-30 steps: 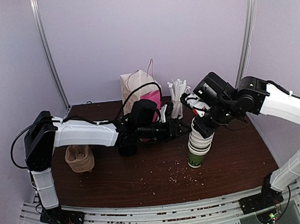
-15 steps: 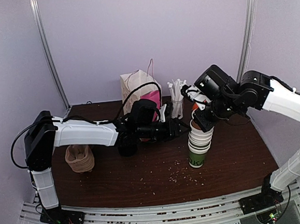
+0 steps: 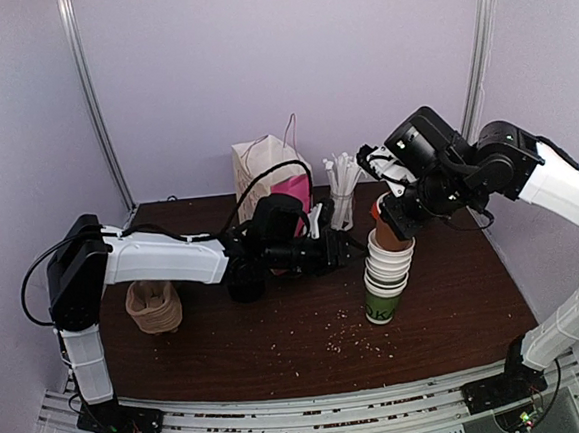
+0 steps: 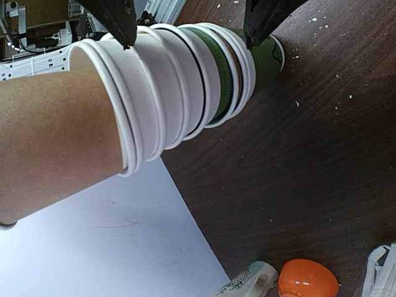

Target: Pack the takeout coffee

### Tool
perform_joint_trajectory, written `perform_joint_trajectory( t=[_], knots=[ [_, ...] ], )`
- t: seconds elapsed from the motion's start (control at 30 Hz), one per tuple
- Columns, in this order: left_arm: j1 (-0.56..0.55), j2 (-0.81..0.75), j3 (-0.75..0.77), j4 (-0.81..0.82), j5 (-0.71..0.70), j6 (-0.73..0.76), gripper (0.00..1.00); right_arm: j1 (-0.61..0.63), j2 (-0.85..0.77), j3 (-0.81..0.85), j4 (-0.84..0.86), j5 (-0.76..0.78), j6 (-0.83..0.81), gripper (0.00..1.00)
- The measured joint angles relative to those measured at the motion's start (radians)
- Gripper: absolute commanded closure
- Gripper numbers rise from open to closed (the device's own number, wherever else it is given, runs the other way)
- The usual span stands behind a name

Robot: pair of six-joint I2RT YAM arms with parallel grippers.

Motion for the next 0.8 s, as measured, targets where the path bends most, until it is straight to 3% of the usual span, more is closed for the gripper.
perform_joint_trajectory(
  t=[0.8],
  knots=[
    [-0.027, -0.086, -0.071, -0.030, -0.016, 0.055, 0.28, 0.001, -0.019, 0.135, -0.099, -0.025, 0.029, 1.00]
  ],
)
